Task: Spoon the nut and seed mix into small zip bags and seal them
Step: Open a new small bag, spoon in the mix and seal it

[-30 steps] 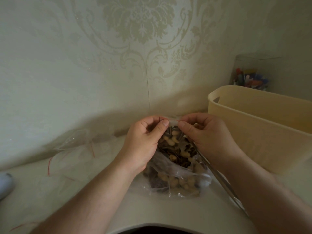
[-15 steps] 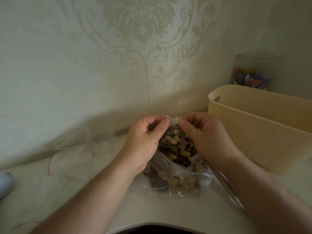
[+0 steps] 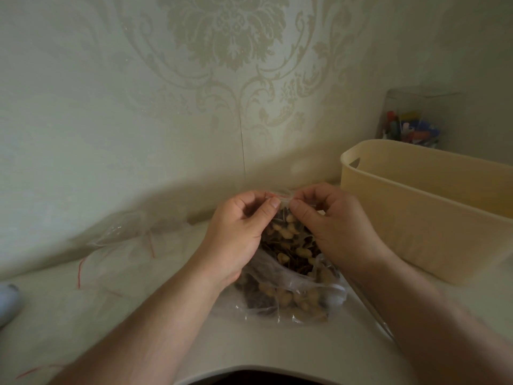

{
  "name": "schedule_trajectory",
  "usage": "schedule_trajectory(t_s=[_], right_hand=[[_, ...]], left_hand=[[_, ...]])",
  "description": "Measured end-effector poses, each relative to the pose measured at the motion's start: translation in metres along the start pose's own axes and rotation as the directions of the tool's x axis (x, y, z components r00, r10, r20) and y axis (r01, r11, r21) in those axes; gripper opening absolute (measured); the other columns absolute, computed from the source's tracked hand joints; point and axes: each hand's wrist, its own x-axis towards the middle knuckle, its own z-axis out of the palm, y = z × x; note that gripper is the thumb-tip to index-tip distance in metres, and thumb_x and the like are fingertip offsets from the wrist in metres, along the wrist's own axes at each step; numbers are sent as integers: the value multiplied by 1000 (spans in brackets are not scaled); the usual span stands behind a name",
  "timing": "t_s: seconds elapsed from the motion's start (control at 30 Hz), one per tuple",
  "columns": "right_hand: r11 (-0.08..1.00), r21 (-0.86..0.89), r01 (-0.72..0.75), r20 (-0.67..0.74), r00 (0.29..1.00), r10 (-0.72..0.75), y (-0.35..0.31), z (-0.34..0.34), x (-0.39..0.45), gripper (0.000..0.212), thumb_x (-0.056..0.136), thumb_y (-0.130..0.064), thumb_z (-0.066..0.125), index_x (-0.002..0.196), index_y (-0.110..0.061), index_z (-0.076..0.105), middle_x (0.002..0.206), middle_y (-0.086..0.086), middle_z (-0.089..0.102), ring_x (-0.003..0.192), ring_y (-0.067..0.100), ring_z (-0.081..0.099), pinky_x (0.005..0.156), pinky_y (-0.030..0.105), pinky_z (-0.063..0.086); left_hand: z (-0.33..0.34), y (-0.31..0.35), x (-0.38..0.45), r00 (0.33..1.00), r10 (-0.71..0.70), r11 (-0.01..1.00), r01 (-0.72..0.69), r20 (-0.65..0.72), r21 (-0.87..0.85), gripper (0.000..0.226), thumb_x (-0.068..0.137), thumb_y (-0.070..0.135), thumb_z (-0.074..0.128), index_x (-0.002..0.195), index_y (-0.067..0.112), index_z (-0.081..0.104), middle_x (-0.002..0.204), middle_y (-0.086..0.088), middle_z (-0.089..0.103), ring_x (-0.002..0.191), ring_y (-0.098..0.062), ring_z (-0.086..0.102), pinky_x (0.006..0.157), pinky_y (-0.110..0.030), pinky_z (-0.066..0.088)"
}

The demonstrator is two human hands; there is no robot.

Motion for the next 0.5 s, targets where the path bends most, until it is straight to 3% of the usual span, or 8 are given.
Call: schedule_trajectory(t_s=[0.2,0.3,0.4,0.5], right_hand=[[1000,19,-19,23,1000,19,0,0,0,6,93,-27,78,97,-25,75,87,-9,75,79,4,70,67,16,54],[1000,21,-9,42,999,8,-2,1,0,13,91,-25,80,102,-22,74,90,-9,75,83,0,71,70,14,53],[1000,-12,4,21,1000,-3,-5,3,-1,8,92,-22,78,99,-22,74,94,-10,74,87,-5,69,69,9,51],[1000,-12,4,16,1000,-4,-6,3,0,3,94,-19,76,96,-19,74,91,-9,74,82,-6,68,68,10,50]], left_hand=[[0,-2,1,1000,7,1000,-7,-30,-11,11,100,15,68,101,14,79,97,-5,80,96,-18,75,90,-30,58],[1,-2,0,1000,10,1000,-10,-17,-4,12,101,14,66,100,13,79,93,-5,80,90,-17,75,83,-28,59],[3,-2,-1,1000,23,1000,-23,13,17,14,102,13,65,103,10,78,95,-6,81,92,-17,76,81,-25,59],[2,-2,0,999,29,999,-30,25,45,13,102,15,66,103,13,79,98,-5,81,98,-19,77,88,-29,59]])
